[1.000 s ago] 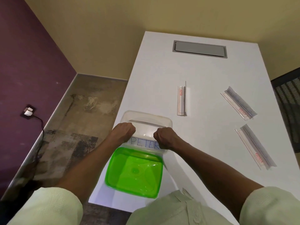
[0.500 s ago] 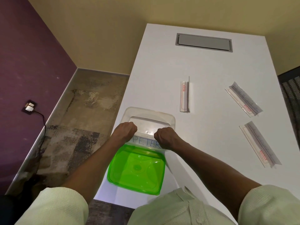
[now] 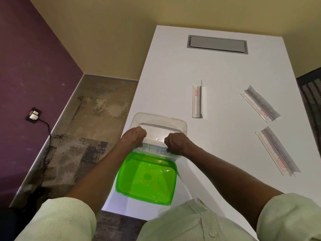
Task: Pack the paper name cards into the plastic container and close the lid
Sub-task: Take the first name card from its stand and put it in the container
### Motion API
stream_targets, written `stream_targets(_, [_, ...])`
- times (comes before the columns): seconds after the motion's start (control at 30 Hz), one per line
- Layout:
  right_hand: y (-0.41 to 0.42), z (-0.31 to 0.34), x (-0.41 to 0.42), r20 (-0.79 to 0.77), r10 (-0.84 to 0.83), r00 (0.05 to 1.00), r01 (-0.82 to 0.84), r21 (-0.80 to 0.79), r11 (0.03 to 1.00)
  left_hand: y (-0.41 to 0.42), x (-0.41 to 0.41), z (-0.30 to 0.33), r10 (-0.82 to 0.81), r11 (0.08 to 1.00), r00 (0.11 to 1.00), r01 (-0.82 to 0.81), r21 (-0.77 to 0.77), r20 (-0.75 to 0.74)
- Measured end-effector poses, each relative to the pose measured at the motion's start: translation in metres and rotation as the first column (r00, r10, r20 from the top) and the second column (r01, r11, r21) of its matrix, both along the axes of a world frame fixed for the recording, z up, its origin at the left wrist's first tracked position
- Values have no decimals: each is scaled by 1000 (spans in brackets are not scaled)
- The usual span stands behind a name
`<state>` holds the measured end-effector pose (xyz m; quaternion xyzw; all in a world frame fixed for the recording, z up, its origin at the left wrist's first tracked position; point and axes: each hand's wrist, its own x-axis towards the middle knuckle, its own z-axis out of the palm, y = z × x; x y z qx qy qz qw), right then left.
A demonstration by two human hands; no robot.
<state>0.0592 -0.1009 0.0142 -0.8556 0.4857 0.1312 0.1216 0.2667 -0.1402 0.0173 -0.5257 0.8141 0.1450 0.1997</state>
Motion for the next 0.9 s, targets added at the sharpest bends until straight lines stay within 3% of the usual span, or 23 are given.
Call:
stream_targets(0.33, [5,48,-19,255,-98,962,166,-260,951,4,-8,35,118,986,979,-136,-100,-169])
stream_targets(0.7, [35,67,-89,313,-283,907,373,-280,885,21,-46,67,215,936,866,-315,-157,-452])
stream_targets(0.9, [61,62,-142,322,-372,871,458,-257,851,33,-97,80,222,931,839,-334,-148,-497])
